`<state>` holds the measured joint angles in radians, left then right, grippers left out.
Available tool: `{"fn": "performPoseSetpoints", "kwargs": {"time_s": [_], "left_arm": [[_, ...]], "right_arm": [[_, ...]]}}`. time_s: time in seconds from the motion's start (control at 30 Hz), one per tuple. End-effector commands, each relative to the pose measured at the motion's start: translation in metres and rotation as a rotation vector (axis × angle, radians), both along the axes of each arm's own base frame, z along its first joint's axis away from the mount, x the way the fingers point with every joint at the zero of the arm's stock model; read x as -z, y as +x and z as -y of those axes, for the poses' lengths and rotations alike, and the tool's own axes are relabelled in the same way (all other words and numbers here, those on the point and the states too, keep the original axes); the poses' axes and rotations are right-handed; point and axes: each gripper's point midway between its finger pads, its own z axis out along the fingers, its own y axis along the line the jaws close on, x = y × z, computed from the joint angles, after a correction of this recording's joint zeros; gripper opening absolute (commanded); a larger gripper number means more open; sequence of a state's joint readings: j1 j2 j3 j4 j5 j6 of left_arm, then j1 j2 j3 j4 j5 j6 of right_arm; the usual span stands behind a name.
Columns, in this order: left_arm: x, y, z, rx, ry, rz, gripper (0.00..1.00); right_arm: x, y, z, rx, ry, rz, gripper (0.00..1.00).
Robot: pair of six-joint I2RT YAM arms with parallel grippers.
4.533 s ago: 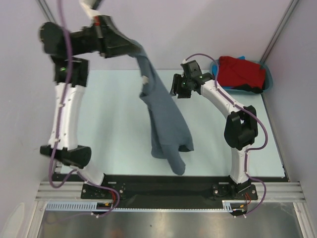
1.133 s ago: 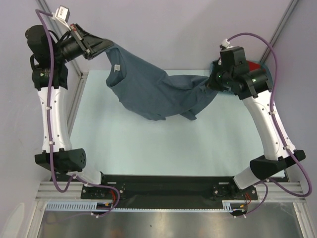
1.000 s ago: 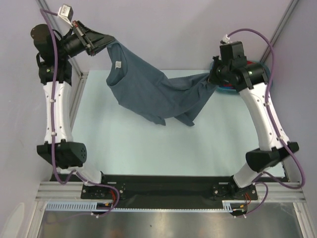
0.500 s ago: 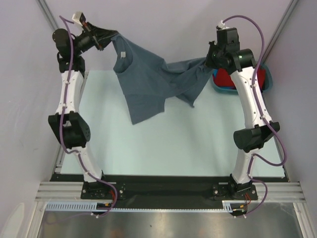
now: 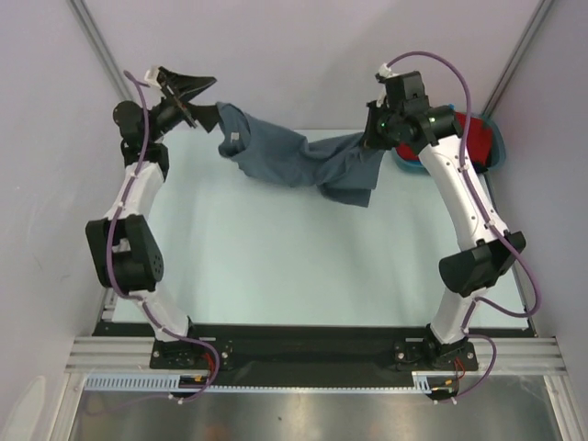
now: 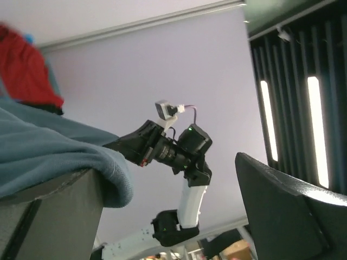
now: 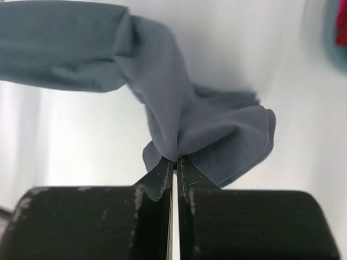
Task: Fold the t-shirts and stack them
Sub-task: Flatten the tshirt out
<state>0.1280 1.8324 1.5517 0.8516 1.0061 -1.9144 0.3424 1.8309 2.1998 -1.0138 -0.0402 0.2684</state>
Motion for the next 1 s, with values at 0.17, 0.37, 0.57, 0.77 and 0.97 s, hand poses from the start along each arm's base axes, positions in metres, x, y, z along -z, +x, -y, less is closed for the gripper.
{"fn": "performPoseSetpoints", "kwargs": {"time_s": [0.17, 0.37, 0.57, 0.77, 0.97], "left_arm": [[0.011, -0.057, -0.007, -0.195, 0.509, -0.113, 1.00], [0.037, -0.089, -0.012, -0.162, 0.622, -0.334, 1.00], [0.057, -0.128, -0.007, -0.108, 0.622, -0.421, 1.00], [0.077, -0.159, -0.007, -0.066, 0.661, -0.549, 1.00], [0.105, -0.196, -0.014, -0.053, 0.740, -0.730, 1.00]], "right_arm": [[-0.031, -0.061, -0.020, -0.107, 0.086, 0.004, 0.00], [-0.010, -0.117, -0.030, -0.184, 0.068, -0.170, 0.00], [0.001, -0.156, -0.035, -0.196, 0.084, -0.283, 0.11], [-0.001, -0.165, -0.029, -0.164, 0.058, -0.335, 0.57], [-0.008, -0.150, 0.006, 0.042, -0.061, -0.268, 0.73]]}}
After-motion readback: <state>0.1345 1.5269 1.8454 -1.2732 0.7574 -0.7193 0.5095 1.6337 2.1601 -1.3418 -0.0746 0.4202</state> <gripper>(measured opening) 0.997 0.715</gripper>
